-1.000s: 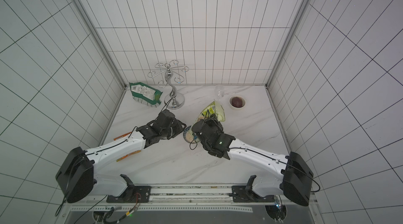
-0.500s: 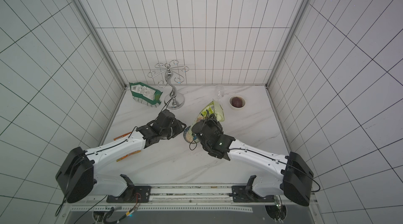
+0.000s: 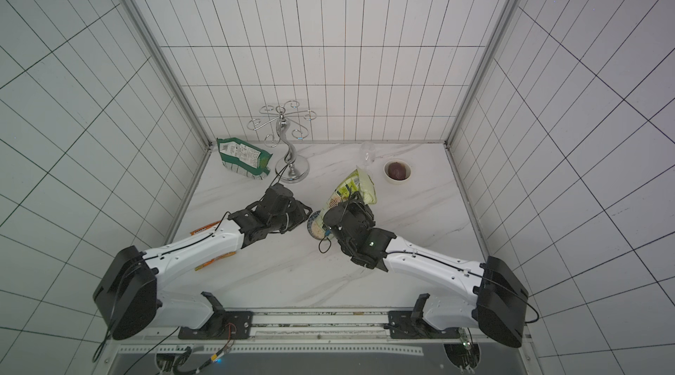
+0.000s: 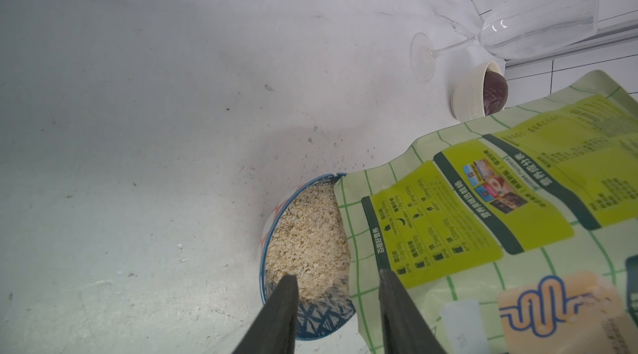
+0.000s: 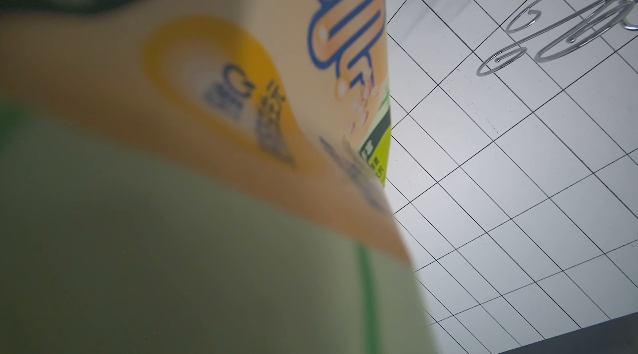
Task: Pour the oats into the breakfast bowl
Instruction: Pour the oats into the bowl.
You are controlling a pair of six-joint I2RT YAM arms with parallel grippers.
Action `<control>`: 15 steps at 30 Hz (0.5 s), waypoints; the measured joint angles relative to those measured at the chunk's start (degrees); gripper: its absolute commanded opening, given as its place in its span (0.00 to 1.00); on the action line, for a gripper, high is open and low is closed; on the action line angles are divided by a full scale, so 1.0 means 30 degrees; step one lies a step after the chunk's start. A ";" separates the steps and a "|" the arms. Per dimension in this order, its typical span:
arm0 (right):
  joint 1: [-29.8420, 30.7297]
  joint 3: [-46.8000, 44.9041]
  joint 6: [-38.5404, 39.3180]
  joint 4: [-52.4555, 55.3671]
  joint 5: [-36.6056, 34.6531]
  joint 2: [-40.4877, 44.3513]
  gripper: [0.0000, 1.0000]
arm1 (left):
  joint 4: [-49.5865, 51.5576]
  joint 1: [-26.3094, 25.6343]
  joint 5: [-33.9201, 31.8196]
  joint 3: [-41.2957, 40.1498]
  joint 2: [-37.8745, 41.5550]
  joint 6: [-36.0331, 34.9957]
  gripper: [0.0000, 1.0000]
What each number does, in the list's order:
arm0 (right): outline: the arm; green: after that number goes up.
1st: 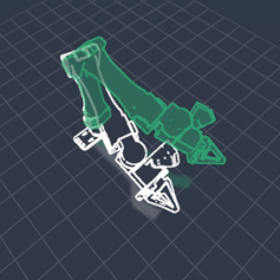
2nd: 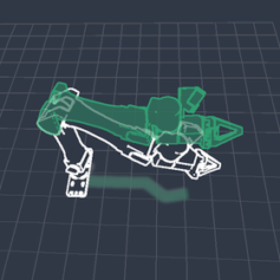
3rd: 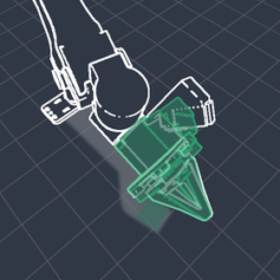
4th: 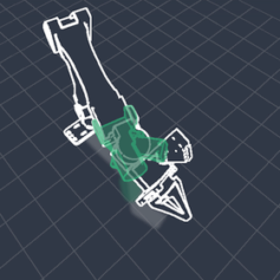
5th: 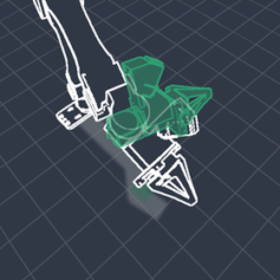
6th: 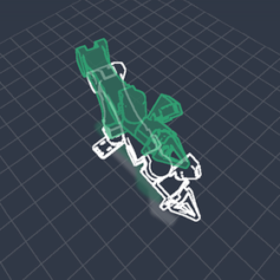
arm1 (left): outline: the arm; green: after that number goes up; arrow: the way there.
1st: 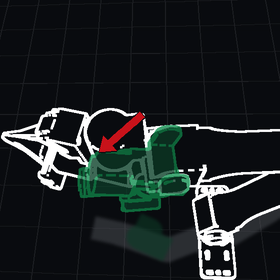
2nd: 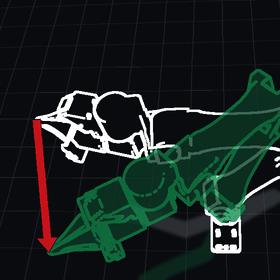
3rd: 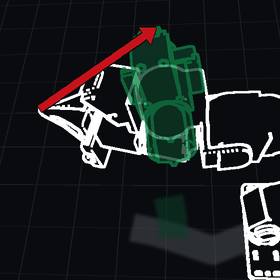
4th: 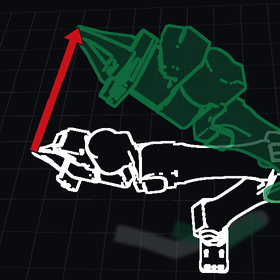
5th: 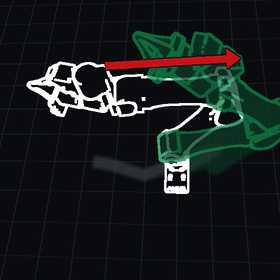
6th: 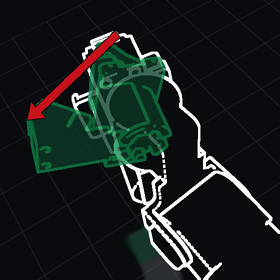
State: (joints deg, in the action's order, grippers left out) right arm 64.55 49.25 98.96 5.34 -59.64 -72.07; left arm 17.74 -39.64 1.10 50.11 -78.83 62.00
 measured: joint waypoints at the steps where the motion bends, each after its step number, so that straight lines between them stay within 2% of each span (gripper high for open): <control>1: 0.0000 0.0000 0.0029 0.0000 0.0000 0.0029 0.00 | 0.0007 0.0000 0.0000 0.0000 0.0000 0.0000 0.41; 15: 0.0015 0.0000 0.0321 -0.0248 -0.0007 0.0073 0.00 | 0.0000 0.0000 0.0000 0.0000 -0.0007 0.0044 0.41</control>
State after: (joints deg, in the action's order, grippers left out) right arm 64.60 49.25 99.92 4.60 -59.66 -71.85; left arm 17.74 -39.64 1.10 50.11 -78.85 62.13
